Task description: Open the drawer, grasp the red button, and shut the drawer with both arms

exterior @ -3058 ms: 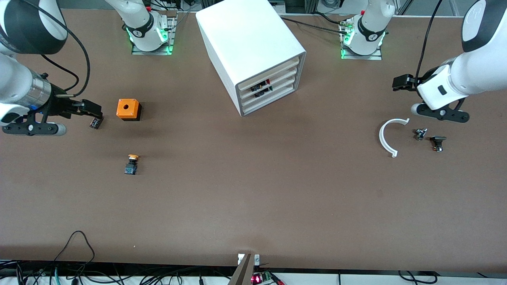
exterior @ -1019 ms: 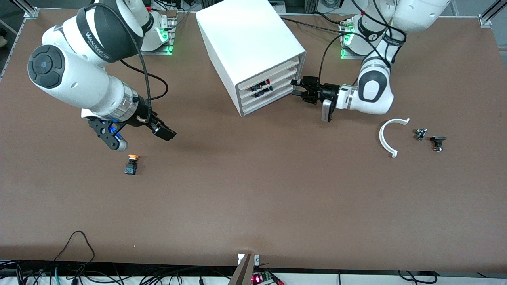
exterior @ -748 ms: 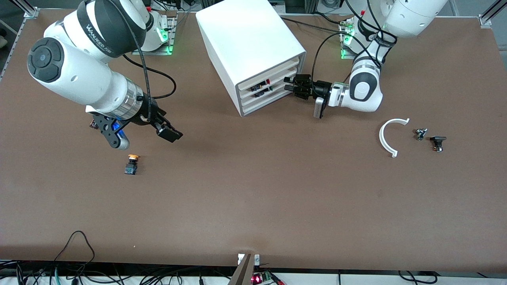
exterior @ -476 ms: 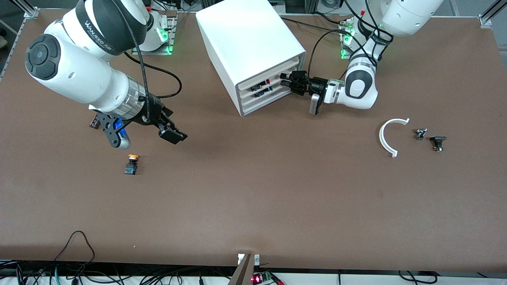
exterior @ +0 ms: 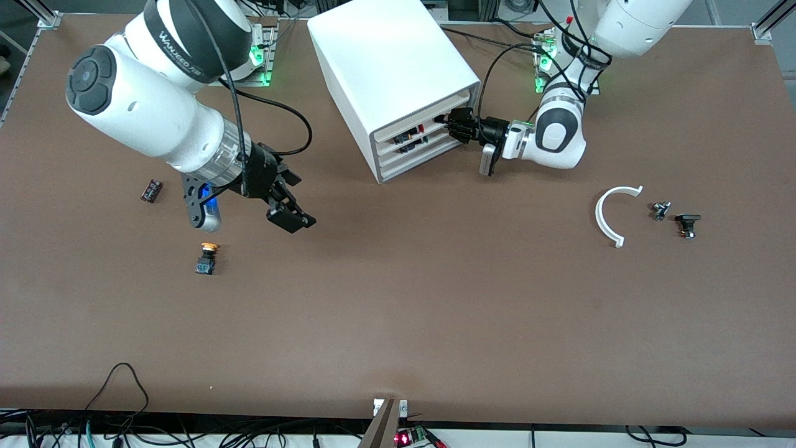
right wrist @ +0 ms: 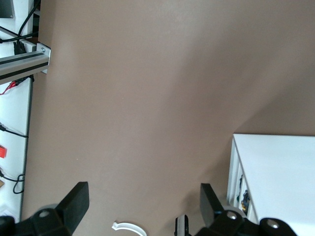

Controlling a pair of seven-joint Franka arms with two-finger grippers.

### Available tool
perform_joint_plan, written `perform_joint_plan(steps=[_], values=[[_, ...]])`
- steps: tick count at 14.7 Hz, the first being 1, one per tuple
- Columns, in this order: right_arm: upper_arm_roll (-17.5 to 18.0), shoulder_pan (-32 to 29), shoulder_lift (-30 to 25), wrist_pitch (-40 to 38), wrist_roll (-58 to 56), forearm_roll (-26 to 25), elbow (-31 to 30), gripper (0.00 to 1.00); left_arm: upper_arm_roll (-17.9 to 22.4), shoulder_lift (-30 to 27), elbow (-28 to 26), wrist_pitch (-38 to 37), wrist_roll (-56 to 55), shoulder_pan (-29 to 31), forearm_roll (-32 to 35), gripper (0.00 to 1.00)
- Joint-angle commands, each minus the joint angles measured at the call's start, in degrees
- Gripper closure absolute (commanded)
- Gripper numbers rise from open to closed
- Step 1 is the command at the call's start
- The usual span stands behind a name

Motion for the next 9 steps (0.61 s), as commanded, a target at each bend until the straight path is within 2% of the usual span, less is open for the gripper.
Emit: perform_joint_plan(steps=[1, 6, 9], values=[[-0.2, 2.4, 2.0, 2.4, 5.3, 0.8, 2.0, 0.0, 1.8, 0.4, 2.1, 0.2, -1.7, 1.8, -1.1, 1.0], [-0.4, 7.9, 4.8, 8.7, 13.4, -0.4, 2.0, 0.0, 8.2, 3.2, 10.2, 0.2, -5.6, 1.8, 6.8, 1.0], [-0.4, 11.1, 6.6, 11.3, 18.7, -3.2, 2.0, 0.0, 9.7, 4.2, 14.7, 0.1, -9.3, 2.5, 11.1, 1.0]])
